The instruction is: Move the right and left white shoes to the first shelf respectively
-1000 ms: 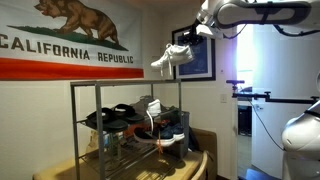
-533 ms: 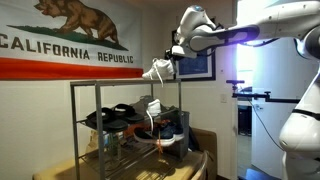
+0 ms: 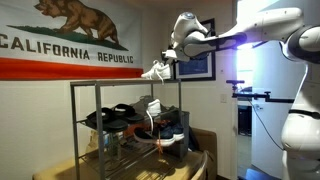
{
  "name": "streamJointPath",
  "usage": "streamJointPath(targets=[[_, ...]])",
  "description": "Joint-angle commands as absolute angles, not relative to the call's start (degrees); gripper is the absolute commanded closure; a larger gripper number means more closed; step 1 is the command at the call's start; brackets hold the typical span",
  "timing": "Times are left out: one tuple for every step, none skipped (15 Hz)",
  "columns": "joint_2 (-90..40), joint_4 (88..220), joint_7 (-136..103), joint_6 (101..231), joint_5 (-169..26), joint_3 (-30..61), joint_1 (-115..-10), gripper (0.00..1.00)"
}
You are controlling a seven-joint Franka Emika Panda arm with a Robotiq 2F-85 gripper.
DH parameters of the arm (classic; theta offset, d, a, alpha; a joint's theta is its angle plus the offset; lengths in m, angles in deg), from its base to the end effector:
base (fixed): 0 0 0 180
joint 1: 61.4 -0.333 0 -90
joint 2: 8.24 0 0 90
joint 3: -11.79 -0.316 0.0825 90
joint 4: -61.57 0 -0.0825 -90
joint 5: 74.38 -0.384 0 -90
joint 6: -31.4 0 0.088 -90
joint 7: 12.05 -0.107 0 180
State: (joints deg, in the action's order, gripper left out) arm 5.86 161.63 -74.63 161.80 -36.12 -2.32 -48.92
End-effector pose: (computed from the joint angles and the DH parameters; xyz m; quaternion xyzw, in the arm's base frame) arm 0.5203 0.0211 0.7558 0.8031 -0.3441 0.4759 0.1005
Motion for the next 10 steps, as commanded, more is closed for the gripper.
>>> streamJointPath(targets=[[4.16,156.89,-75.77,157.95,-34.18,-0.61,-52.2,0.18],[4.12,155.86,-75.17,156.37,-34.2,-0.46,-52.82,0.12],[4.36,155.1,-74.34,154.52,-34.47,-0.35,-53.5,0.05],[4.82,154.4,-73.12,151.94,-34.83,-0.36,-54.26,0.0],[5.18,153.66,-71.8,149.38,-35.44,-0.31,-55.07,0.0],[5.89,153.28,-70.28,146.18,-35.98,-0.38,-56.0,0.0],[6.34,152.71,-68.96,143.53,-36.09,-0.45,-56.82,0.0],[7.21,152.66,-67.61,141.26,-36.4,-0.4,-57.67,0.0],[7.8,152.28,-66.44,139.11,-36.49,-0.45,-58.41,0.0],[8.24,151.75,-65.01,137.27,-37.11,-0.4,-59.19,0.0]])
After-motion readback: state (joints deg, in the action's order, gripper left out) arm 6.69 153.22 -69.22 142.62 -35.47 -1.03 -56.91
